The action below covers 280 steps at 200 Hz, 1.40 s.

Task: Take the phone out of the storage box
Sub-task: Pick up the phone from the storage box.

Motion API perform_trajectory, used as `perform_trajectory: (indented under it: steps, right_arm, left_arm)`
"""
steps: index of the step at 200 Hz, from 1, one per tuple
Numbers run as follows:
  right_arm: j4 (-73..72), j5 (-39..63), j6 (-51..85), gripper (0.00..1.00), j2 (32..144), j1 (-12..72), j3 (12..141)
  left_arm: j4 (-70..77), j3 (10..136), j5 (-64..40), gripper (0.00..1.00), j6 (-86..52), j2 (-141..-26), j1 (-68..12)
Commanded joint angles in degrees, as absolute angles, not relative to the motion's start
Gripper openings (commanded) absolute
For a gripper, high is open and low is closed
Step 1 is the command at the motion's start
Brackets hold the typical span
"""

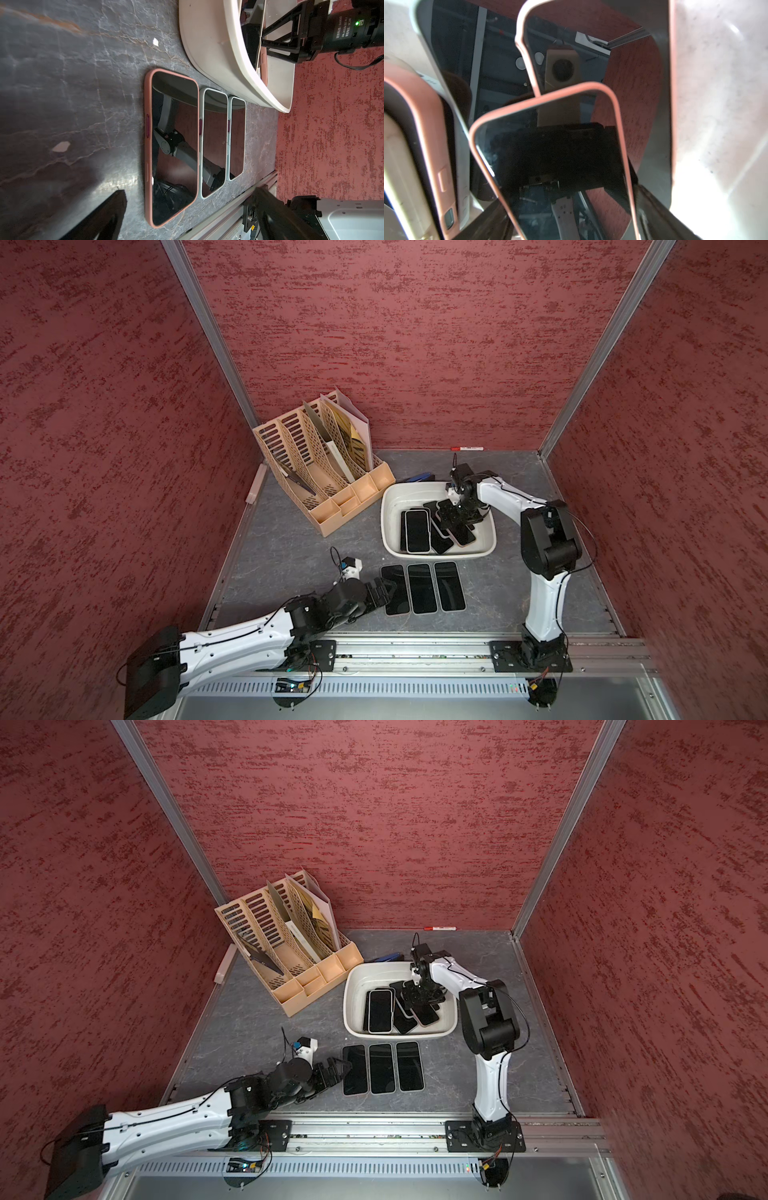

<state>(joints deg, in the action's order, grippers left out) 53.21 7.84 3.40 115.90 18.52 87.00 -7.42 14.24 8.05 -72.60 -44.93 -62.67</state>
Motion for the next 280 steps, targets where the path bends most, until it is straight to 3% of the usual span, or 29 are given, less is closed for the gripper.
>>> perform_trajectory:
  steps: [1, 67, 132, 161, 249, 280]
  right_arm:
    - [53.4, 10.4, 4.6, 0.81, 115.9, 18.4, 84.8]
    - [52.1, 10.5, 9.7, 0.64, 110.5, 18.6, 85.7]
    - [53.5, 10.2, 16.5, 0.57, 103.9, 18.7, 88.6]
    - [56.9, 10.8, 19.1, 0.57, 100.1, 18.7, 88.7]
    - [63.2, 10.9, 25.7, 0.57, 70.0, 19.3, 60.9]
    - [65.2, 8.7, 26.0, 0.57, 65.2, 19.4, 53.2]
  left_arm:
    - [-4.9, 16.6, 6.4, 1.0, -70.5, -45.7, -62.4]
    - [-7.2, 17.1, 7.8, 1.0, -70.5, -42.9, -62.5]
    - [-7.2, 25.2, 10.1, 1.0, -58.7, -48.5, -64.4]
    - [1.2, 27.3, 10.1, 1.0, -52.4, -53.3, -64.9]
    - [19.1, 32.0, 2.7, 1.0, -47.3, -70.4, -64.4]
    - [21.9, 37.7, -2.1, 1.0, -45.2, -78.6, -64.0]
